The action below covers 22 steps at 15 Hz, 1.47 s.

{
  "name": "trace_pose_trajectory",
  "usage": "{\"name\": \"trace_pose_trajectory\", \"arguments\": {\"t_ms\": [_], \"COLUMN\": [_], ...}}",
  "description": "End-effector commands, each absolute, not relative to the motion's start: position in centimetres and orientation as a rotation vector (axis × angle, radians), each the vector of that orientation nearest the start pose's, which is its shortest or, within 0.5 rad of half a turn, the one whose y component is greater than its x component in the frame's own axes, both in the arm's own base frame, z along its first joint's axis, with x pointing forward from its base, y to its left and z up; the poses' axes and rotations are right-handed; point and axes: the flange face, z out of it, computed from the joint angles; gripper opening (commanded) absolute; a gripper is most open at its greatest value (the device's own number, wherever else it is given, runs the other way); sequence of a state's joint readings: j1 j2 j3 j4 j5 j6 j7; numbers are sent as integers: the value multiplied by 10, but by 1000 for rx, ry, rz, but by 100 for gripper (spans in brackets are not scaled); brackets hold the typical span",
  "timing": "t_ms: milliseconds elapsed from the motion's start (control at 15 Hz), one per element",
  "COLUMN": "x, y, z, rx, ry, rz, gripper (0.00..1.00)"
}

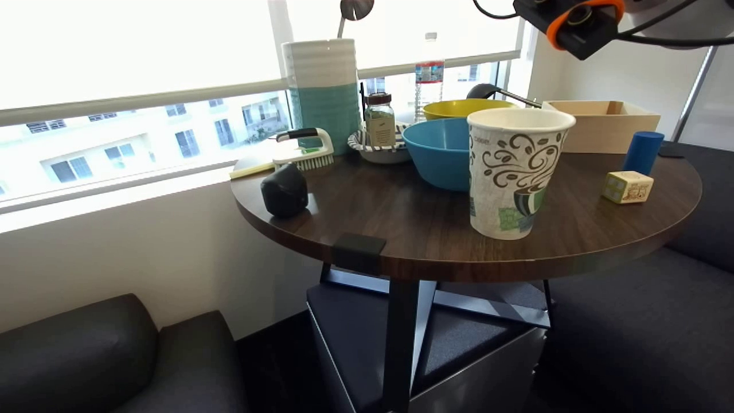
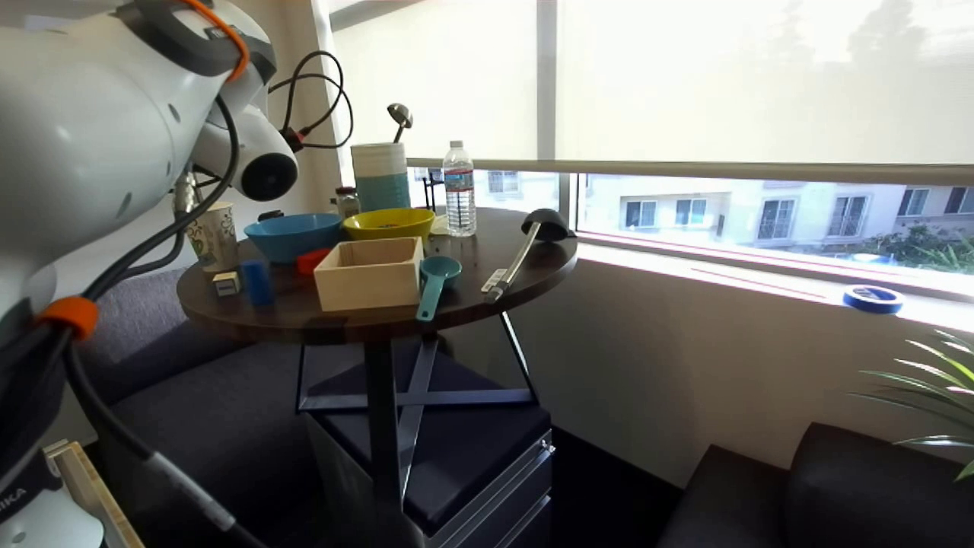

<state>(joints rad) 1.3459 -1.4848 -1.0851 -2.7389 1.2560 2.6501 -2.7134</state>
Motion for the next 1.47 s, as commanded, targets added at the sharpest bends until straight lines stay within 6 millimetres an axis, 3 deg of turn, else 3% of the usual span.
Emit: {"name": "trace_pose_trajectory", "arguments": {"t_ms": [0,1067,1400], "x": [364,362,361], "y": [50,61,67], "z": [477,469,476], "rx": [-792,-795,-830], "ry": [-1076,-1079,-1115], "rz": [-1999,-1964,-1964], "gripper": [1,1,1]}}
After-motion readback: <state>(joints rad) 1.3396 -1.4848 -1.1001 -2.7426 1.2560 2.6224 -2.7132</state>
